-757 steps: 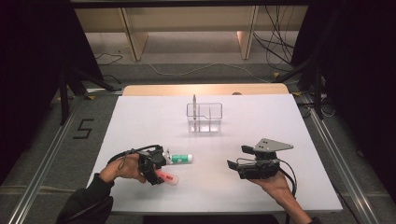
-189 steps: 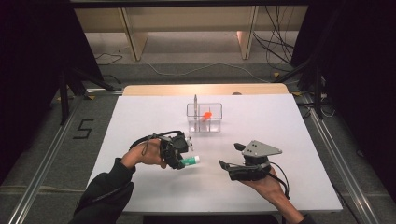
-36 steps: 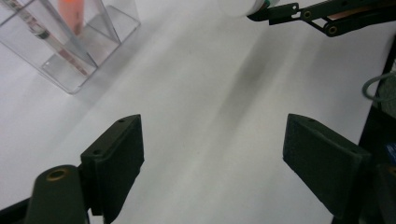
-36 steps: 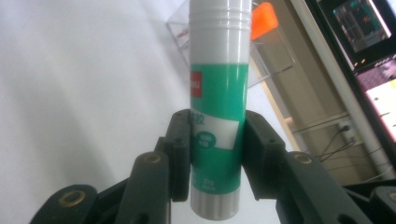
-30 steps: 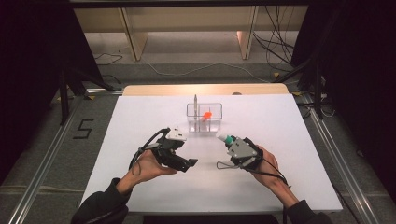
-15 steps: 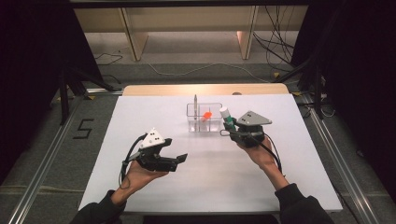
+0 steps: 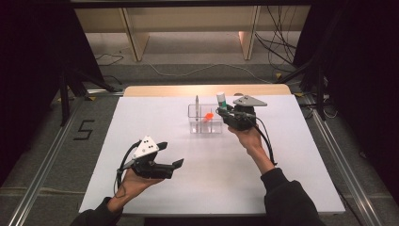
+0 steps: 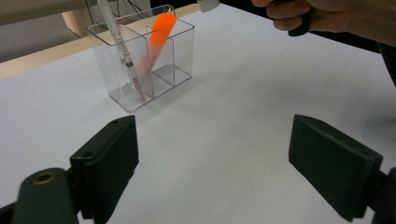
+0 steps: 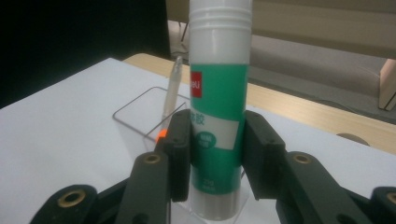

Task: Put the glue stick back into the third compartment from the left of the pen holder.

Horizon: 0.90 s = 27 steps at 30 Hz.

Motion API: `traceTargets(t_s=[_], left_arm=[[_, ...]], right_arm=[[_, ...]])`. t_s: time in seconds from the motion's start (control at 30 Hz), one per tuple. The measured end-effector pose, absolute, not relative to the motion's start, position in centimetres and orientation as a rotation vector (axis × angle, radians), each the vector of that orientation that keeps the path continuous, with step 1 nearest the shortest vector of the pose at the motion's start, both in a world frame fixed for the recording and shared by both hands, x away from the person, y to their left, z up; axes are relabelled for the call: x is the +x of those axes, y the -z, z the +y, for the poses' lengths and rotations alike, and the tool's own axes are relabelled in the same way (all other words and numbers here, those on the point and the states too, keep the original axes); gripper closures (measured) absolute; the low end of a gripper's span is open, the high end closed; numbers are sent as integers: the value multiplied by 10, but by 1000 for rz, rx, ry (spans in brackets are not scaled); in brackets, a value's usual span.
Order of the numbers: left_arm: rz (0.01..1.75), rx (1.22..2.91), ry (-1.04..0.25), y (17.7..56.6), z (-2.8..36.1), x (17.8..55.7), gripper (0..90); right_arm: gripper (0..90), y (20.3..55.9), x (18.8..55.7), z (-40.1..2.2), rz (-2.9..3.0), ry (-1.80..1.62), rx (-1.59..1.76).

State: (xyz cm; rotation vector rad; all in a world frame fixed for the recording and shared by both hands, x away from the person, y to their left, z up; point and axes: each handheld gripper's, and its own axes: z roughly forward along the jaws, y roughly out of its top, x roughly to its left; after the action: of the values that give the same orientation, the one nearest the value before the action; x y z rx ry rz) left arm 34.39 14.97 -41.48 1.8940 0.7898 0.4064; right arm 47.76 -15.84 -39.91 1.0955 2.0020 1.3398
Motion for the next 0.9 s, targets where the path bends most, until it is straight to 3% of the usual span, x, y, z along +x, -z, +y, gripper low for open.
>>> traceTargets(t_s=[0.37, 0.9], left_arm=[[798, 1875, -429, 416, 154, 341, 155], [804, 1862, -430, 416, 157, 339, 156]], right_arm=[[661, 405, 504, -145, 1959, -1349, 1159], [659, 418, 515, -138, 1963, -1328, 1216]])
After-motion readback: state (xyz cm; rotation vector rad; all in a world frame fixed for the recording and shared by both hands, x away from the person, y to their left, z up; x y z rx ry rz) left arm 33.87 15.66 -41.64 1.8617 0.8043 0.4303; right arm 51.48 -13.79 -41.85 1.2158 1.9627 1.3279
